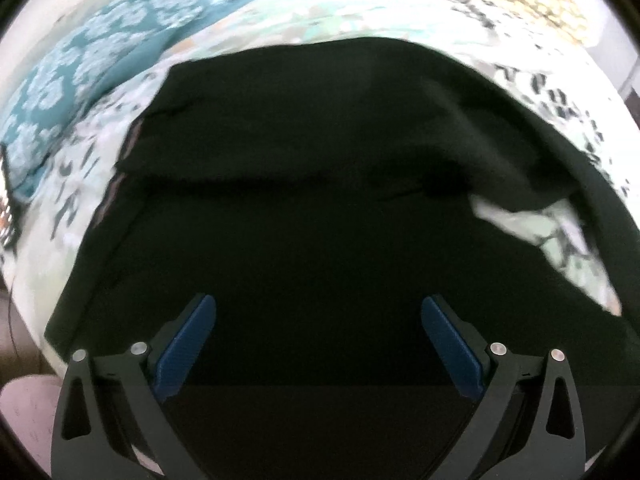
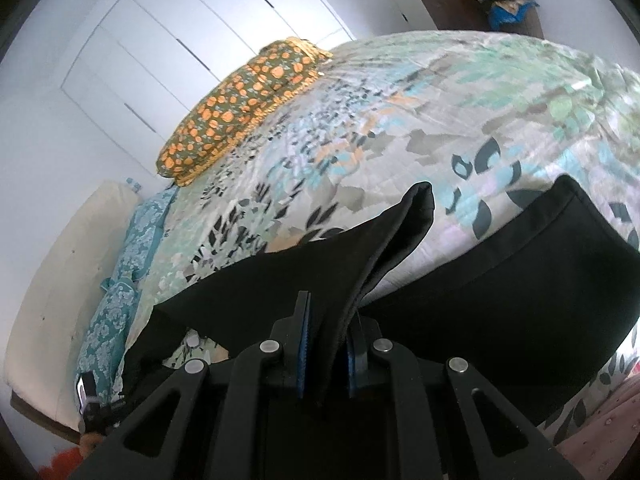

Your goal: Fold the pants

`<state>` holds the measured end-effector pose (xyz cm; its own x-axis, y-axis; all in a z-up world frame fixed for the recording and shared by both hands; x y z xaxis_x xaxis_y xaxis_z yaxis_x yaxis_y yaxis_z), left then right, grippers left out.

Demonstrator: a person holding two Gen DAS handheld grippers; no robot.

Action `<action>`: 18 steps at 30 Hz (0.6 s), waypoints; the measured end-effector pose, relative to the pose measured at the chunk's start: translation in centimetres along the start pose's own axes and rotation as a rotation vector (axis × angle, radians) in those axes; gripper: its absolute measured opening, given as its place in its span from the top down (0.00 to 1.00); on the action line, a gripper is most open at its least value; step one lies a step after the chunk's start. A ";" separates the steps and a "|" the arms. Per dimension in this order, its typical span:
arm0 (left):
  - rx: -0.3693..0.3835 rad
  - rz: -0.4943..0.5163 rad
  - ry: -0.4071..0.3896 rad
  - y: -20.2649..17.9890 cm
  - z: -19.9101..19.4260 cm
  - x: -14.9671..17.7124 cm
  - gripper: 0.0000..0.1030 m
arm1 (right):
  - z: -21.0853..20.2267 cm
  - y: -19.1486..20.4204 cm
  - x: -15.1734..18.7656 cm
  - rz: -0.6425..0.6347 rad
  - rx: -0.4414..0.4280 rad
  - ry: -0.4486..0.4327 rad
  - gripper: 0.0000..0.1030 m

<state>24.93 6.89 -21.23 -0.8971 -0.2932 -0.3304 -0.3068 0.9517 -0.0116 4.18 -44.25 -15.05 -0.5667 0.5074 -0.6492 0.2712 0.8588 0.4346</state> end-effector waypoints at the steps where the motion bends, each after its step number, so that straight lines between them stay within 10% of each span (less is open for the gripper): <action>1: 0.000 0.015 -0.008 -0.8 -0.2 -0.2 0.00 | -0.1 0.2 -0.1 -0.010 -0.001 -0.002 0.87; 18: 0.091 0.092 0.075 -9.2 0.6 -2.6 0.01 | 0.0 -0.2 -0.2 -0.004 -0.013 0.001 0.87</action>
<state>30.32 -1.08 -20.79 -0.9424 -0.2067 -0.2628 -0.1949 0.9783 -0.0708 4.21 -44.53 -15.05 -0.5689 0.5035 -0.6502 0.2586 0.8601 0.4397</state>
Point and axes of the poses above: each gripper's, at about its wrist camera, not at the fingertips, and z roughly the way its jaws point, y to its left, x to its underside, the point moved 5 cm from there along z, roughly the way its jaws point, and after that the axes turned 12 degrees about -z, right-handed, at the moved point
